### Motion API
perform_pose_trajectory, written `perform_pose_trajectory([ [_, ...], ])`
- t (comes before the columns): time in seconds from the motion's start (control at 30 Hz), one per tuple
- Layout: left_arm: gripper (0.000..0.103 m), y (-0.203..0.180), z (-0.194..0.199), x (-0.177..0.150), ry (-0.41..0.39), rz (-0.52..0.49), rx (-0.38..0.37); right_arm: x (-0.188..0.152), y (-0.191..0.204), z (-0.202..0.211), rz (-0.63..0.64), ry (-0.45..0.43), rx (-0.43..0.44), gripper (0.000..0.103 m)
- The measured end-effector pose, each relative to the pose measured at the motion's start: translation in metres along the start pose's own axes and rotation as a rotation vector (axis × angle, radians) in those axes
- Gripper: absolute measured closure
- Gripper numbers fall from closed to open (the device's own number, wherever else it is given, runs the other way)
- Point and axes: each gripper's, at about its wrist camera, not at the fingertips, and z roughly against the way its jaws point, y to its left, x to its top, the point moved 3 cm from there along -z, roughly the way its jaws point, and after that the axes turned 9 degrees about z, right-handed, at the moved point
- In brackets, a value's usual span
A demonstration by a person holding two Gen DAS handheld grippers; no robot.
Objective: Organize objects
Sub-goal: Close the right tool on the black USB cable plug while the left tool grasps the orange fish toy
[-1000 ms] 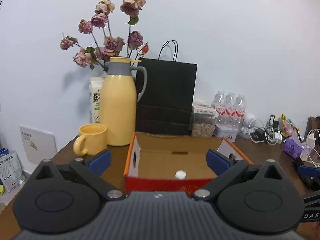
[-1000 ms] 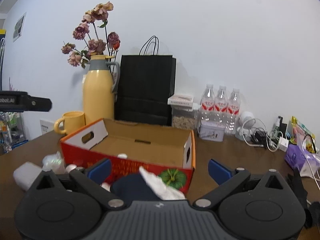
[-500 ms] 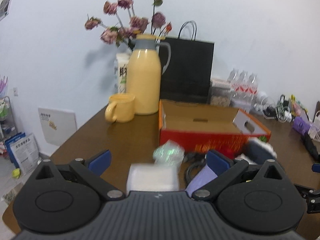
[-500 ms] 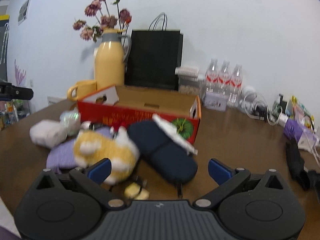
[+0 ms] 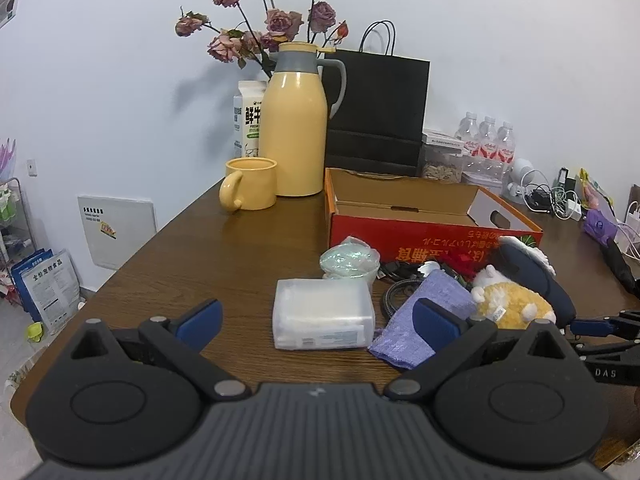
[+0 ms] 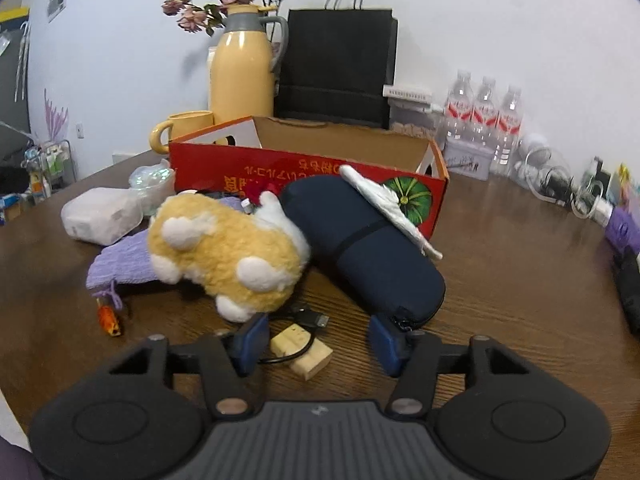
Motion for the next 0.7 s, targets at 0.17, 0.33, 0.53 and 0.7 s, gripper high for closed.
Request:
perform_pose_trajectory([
  [0.17, 0.000, -0.004, -0.002, -0.004, 0.018, -0.006, -0.015, 0.003, -0.008, -0.013, -0.022, 0.001, 0.081, 0.062],
  [0.33, 0.000, -0.013, -0.004, -0.011, 0.042, -0.025, -0.037, 0.005, -0.007, -0.021, -0.035, 0.020, 0.138, 0.079],
  [0.53, 0.000, -0.024, -0.008, -0.021, 0.083, -0.044, -0.068, -0.001, -0.012, -0.015, -0.084, 0.012, 0.119, 0.077],
  [0.7, 0.000, -0.036, -0.014, -0.034, 0.132, -0.054, -0.094, -0.003, -0.013, -0.014, -0.100, 0.005, 0.137, 0.084],
])
